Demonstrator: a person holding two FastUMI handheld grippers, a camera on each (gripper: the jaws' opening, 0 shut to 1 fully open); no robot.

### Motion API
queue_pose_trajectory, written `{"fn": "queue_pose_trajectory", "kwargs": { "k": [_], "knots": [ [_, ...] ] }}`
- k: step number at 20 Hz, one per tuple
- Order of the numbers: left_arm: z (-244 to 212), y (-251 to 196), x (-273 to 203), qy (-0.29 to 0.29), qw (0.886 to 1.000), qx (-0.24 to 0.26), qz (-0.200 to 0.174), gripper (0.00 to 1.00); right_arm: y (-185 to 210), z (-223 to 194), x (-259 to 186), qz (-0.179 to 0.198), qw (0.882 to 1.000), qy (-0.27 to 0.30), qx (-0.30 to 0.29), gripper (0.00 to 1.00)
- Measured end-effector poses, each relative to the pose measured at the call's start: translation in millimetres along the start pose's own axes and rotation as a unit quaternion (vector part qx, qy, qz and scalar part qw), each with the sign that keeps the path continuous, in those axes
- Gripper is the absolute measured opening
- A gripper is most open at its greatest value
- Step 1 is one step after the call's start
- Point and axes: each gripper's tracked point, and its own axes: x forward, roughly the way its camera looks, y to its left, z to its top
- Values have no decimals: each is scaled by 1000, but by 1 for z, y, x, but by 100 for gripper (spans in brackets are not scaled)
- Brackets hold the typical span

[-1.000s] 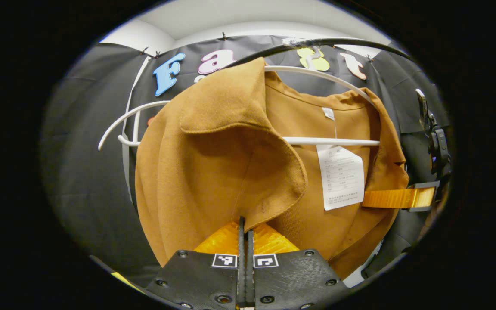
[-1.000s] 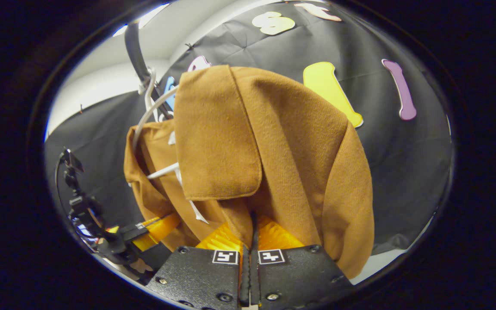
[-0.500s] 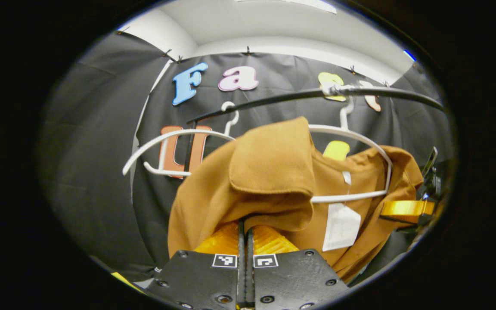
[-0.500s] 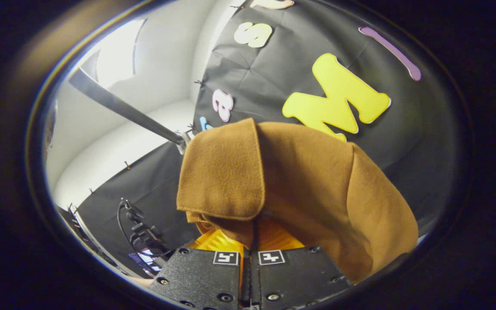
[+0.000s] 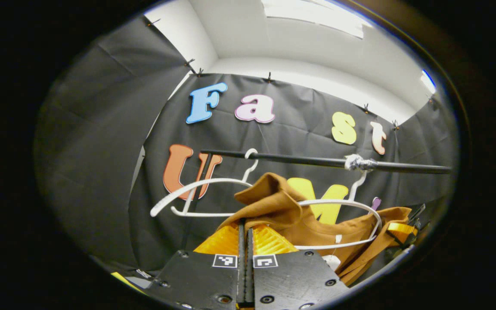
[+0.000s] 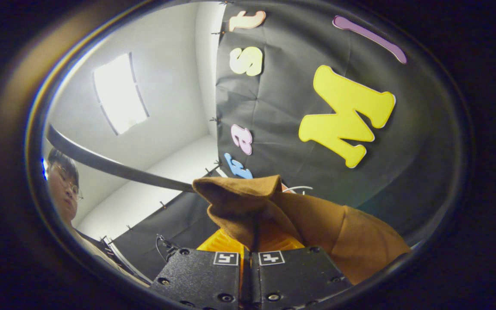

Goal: Grasp the clothes on the hanger with both hands and then place them into the laundry hamper below.

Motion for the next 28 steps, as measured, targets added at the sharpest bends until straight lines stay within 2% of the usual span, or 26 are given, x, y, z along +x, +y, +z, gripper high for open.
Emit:
{"fn": "queue_pose_trajectory", "kwargs": {
  "k": [1,2,3,4,5,6,7,8,10,11,13,14,15,16,17,19,20,23,24,25,26,28],
  "knots": [
    [5,5,2,-5,1000,0,2,0,-4,9,-2,-2,1000,-15,4,4],
    [7,11,4,-5,1000,-5,2,5,-7,15,-4,-7,1000,-29,9,4],
    [4,16,6,-2,1000,-16,6,5,-13,23,-6,-14,999,-46,16,4],
    [-4,18,8,11,999,-31,1,0,-12,22,-7,-11,998,-50,27,4],
    [-11,23,9,17,999,-32,11,0,-12,20,-6,-12,998,-49,28,4],
    [-18,22,9,24,999,-32,8,5,-14,17,-7,-15,999,-42,23,4],
    [-21,22,5,26,999,-38,-1,5,-14,14,-9,-15,999,-40,19,3],
    [-21,22,4,23,999,-45,0,0,-14,15,-8,-14,999,-39,18,4],
    [-20,25,7,25,997,-79,-8,0,-15,27,-11,-8,998,-54,32,4],
    [-19,23,10,27,995,-97,-15,5,-17,33,-11,-7,997,-62,38,4],
    [-16,30,14,28,991,-132,-14,0,-28,46,-13,-15,995,-86,40,4],
    [-19,36,18,34,987,-154,-15,5,-31,55,-13,-16,993,-105,45,4],
    [-21,47,20,36,983,-178,-5,4,-36,63,-14,-21,990,-126,55,4],
    [-26,49,24,48,977,-207,-14,5,-41,65,-15,-26,989,-133,65,3],
    [-31,57,25,49,974,-220,-2,0,-47,66,-13,-34,988,-137,69,3],
    [-41,65,29,61,972,-226,3,0,-57,67,-10,-48,987,-136,66,3],
    [-40,63,28,67,970,-232,-1,5,-54,75,-10,-41,985,-145,78,4],
    [-39,59,37,62,975,-212,-7,0,-63,101,-8,-40,977,-184,98,3],
    [-38,56,37,66,975,-211,-14,5,-66,104,-8,-43,976,-188,95,3],
    [-38,55,36,69,975,-210,-14,0,-70,110,-6,-50,976,-193,91,3],
    [-40,55,36,73,975,-209,-13,5,-75,113,-5,-60,975,-197,85,3],
    [-45,58,37,75,974,-213,-9,5,-91,116,-5,-86,974,-196,81,4]
  ]
}}
